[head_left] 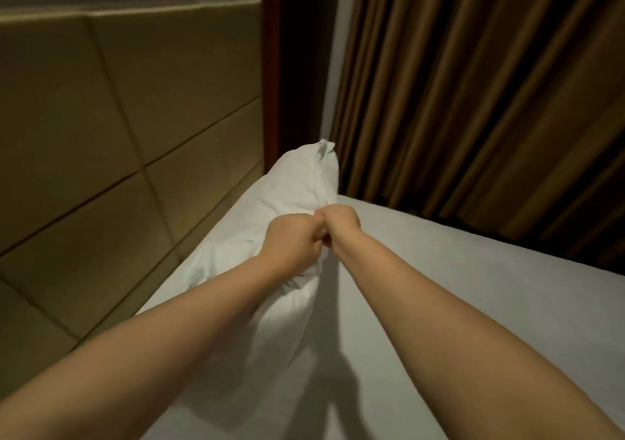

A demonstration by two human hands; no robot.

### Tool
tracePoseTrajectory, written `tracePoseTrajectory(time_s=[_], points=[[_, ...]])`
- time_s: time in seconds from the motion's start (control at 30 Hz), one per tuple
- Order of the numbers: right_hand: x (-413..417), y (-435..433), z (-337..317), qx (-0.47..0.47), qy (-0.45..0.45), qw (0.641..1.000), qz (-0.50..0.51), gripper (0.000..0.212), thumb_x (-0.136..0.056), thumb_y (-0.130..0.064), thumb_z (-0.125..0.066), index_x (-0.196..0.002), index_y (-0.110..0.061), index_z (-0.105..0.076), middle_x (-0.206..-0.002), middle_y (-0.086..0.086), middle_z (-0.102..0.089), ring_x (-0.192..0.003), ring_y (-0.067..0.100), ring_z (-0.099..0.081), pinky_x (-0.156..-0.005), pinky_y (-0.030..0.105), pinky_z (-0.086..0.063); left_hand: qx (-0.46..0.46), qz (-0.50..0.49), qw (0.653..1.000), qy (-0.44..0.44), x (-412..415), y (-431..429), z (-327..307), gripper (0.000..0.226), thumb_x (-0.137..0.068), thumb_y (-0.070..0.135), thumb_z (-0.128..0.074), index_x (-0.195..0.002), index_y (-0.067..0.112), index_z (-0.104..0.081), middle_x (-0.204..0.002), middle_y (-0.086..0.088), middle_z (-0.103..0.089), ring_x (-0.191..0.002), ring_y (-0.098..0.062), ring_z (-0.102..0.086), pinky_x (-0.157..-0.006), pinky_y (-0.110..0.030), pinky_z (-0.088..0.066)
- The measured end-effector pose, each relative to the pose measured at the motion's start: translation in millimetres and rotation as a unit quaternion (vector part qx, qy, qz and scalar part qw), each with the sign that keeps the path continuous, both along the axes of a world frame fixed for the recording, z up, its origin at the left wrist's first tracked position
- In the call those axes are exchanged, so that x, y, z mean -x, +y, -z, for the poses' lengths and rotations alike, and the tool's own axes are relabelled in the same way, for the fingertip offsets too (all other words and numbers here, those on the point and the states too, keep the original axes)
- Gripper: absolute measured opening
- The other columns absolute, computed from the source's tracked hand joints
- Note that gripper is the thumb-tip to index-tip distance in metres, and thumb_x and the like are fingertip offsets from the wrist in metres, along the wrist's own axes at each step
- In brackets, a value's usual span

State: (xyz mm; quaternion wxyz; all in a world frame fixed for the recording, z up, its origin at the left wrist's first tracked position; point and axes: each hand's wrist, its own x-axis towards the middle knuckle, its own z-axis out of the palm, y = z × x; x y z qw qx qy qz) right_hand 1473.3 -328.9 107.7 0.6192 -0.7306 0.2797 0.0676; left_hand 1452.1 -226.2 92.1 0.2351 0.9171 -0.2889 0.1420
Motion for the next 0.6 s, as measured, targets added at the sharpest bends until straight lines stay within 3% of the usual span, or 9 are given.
tracePoseTrajectory(time_s=[0.07, 0.1, 0.17, 0.27, 0.33, 0.4, 0.5, 0.6], points=[[14.2, -43.2, -22.1, 0.036, -0.029, 0.998, 0.049, 0.027, -0.089, -0.012, -0.052, -0.112, -0.002, -0.06, -0.105, 0.017, -0.063, -0.093, 0.032, -0.061, -0.085, 0.038, -0.055, 0.055, 0.069, 0.995, -0.052, 8.2, -45.4, -22.6, 0.022, -0.074, 0.019, -0.051, -0.077, 0.014, -0.072, -0.065, -0.005, -0.069, -0.059, -0.028, -0.065, -0.053, -0.028, -0.045], [23.4, -66.4, -33.8, 0.031, -0.073, 0.993, 0.089, 0.016, -0.086, -0.01, -0.053, -0.099, -0.008, -0.062, -0.104, 0.016, -0.063, -0.098, 0.034, -0.061, -0.09, 0.042, -0.052, 0.082, 0.093, 0.989, -0.076, 11.7, -68.0, -34.2, 0.024, -0.073, 0.021, -0.049, -0.073, 0.014, -0.072, -0.06, -0.004, -0.066, -0.054, -0.025, -0.063, -0.05, -0.025, -0.044], [50.0, -112.1, -60.5, 0.017, -0.165, 0.973, 0.158, 0.011, -0.08, -0.007, -0.055, -0.077, -0.017, -0.056, -0.091, 0.009, -0.063, -0.093, 0.032, -0.062, -0.087, 0.043, -0.053, 0.114, 0.136, 0.979, -0.103, 22.9, -115.3, -61.5, 0.023, -0.075, 0.018, -0.049, -0.068, 0.011, -0.07, -0.055, -0.003, -0.063, -0.05, -0.021, -0.061, -0.051, -0.022, -0.041], [78.7, -176.4, -87.2, 0.026, -0.243, 0.952, 0.182, 0.015, -0.078, -0.007, -0.055, -0.071, -0.021, -0.052, -0.088, 0.008, -0.064, -0.09, 0.03, -0.062, -0.084, 0.045, -0.054, 0.104, 0.156, 0.971, -0.147, 34.3, -180.0, -91.0, 0.025, -0.077, 0.021, -0.05, -0.073, 0.012, -0.073, -0.055, -0.004, -0.061, -0.051, -0.025, -0.06, -0.051, -0.026, -0.046], [86.8, -212.9, -102.0, 0.041, -0.25, 0.951, 0.175, 0.012, -0.078, -0.01, -0.055, -0.073, -0.02, -0.05, -0.091, 0.008, -0.062, -0.092, 0.03, -0.062, -0.085, 0.046, -0.053, 0.113, 0.161, 0.971, -0.134, 37.7, -213.0, -105.3, 0.023, -0.078, 0.025, -0.052, -0.079, 0.017, -0.074, -0.06, -0.003, -0.064, -0.057, -0.023, -0.062, -0.054, -0.034, -0.05], [91.0, -243.6, -114.0, 0.061, -0.244, 0.953, 0.17, 0.008, -0.077, -0.015, -0.054, -0.084, -0.016, -0.054, -0.098, 0.011, -0.064, -0.095, 0.032, -0.062, -0.087, 0.047, -0.053, 0.141, 0.149, 0.976, -0.068, 43.8, -241.4, -114.6, 0.016, -0.08, 0.02, -0.062, -0.09, 0.022, -0.073, -0.074, 0.001, -0.07, -0.072, -0.019, -0.065, -0.067, -0.039, -0.051], [94.2, -281.8, -119.8, 0.098, -0.213, 0.953, 0.189, 0.05, -0.069, -0.027, -0.049, -0.116, -0.013, -0.055, -0.11, 0.013, -0.064, -0.1, 0.033, -0.062, -0.091, 0.049, -0.051, 0.195, 0.163, 0.967, -0.025, 57.5, -275.1, -121.8, 0.024, -0.083, 0.016, -0.068, -0.106, 0.024, -0.071, -0.088, 0.003, -0.073, -0.084, -0.015, -0.066, -0.075, -0.035, -0.051], [98.8, -309.9, -119.5, 0.146, -0.191, 0.953, 0.183, 0.064, -0.07, -0.045, -0.043, -0.126, -0.016, -0.053, -0.117, 0.011, -0.064, -0.105, 0.032, -0.061, -0.095, 0.049, -0.048, 0.149, 0.15, 0.977, -0.023, 54.0, -306.1, -127.2, 0.025, -0.086, 0.019, -0.06, -0.11, 0.024, -0.064, -0.09, 0.002, -0.07, -0.086, -0.017, -0.064, -0.073, -0.034, -0.048]])
